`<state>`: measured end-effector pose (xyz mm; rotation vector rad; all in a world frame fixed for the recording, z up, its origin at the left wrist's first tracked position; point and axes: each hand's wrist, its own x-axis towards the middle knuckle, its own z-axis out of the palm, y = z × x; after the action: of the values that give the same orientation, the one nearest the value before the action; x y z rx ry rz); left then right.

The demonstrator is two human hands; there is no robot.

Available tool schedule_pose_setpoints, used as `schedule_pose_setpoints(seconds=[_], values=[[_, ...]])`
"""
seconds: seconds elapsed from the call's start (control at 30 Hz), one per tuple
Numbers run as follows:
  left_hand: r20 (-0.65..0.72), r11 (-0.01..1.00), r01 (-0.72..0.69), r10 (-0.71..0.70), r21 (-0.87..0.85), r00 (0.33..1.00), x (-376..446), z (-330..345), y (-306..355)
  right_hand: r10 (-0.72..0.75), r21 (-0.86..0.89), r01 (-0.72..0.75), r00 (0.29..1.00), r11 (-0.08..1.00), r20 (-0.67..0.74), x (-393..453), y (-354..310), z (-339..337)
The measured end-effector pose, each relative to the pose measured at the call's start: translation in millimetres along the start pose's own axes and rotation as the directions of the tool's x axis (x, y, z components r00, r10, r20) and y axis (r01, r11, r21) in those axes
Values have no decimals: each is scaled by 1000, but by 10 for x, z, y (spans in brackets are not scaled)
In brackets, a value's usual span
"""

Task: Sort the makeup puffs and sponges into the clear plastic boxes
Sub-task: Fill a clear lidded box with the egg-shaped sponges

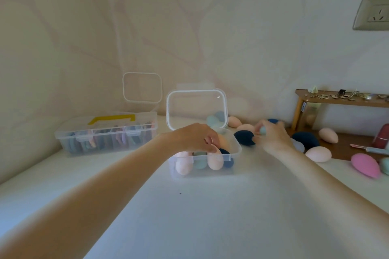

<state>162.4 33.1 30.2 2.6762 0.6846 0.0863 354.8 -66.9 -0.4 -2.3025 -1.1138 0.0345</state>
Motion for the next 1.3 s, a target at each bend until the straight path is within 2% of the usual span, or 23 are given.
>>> schedule_pose_setpoints(seconds=[0.07,0.13,0.23,0.33,0.4,0.43,0.6,0.8,0.97,1.13,1.3], values=[[-7,1000,-6,6,17,1000,2,15,9,-103,209,100,995,973,1,-35,-193,-87],[-8,999,-11,12,52,1000,1,25,34,-216,326,203,976,923,5,-79,-401,-174],[12,997,-3,2,79,1000,-12,29,44,-366,445,271,920,854,142,-151,-658,-252],[17,992,5,-7,123,1000,-8,48,44,-396,247,323,848,914,354,-155,-770,-147],[6,988,15,-16,154,1000,-1,72,42,-350,95,342,848,935,398,-186,-770,-97],[1,987,23,-24,159,1000,3,85,37,-339,72,339,855,938,392,-216,-767,-91],[8,989,54,-56,136,998,0,97,6,-367,80,364,852,928,375,-351,-755,-86],[81,991,69,-78,116,994,-7,82,10,-324,-76,417,796,906,511,-438,-874,-226],[113,991,56,-70,122,991,-38,58,24,-308,-135,447,776,884,551,-495,-921,-262],[104,990,39,-53,137,993,-40,71,25,-290,-224,494,758,840,584,-490,-1004,-221],[55,973,74,-88,218,995,17,108,20,-324,-219,510,767,832,554,-483,-1005,-222]])
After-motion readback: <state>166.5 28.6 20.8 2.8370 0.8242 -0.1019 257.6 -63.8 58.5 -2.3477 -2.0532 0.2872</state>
